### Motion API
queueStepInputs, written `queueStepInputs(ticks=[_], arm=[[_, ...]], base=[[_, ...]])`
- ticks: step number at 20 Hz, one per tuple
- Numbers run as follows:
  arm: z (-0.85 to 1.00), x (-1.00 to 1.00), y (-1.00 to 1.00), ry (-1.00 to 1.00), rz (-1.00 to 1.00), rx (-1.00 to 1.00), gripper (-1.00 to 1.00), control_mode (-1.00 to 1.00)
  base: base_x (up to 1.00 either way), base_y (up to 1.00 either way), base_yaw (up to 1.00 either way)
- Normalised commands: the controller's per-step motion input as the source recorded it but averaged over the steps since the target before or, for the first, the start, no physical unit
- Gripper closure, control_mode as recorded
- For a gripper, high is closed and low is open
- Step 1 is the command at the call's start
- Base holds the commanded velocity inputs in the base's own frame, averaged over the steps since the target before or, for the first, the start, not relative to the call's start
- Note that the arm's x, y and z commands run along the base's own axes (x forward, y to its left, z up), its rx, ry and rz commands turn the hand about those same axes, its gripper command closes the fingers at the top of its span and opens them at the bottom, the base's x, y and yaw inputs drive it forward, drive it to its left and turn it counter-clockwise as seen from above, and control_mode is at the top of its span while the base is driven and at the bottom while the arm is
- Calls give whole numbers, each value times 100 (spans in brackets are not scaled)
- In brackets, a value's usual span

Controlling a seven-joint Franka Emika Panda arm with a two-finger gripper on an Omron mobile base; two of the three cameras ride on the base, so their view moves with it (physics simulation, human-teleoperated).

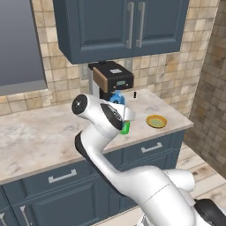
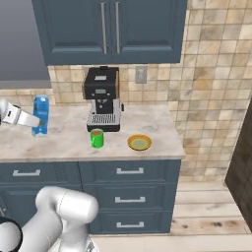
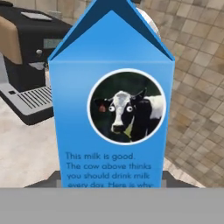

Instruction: Take a sugar cube from the saucer and place it inside the coffee. Then, grab milk from the fridge and place it next to the coffee on the counter to sweeten the coffee.

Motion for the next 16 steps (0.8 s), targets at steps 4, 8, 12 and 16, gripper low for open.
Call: queueStepInputs(ticks=[4,8,12,16], arm=[[-38,58,0,0,-6,-12,100,-100],[-42,47,0,0,-4,-9,100,-100],[-40,39,-2,0,-3,-6,100,-100],[-37,13,-6,0,0,-2,100,-100]], base=[[0,0,0],[0,0,0],[0,0,0],[0,0,0]])
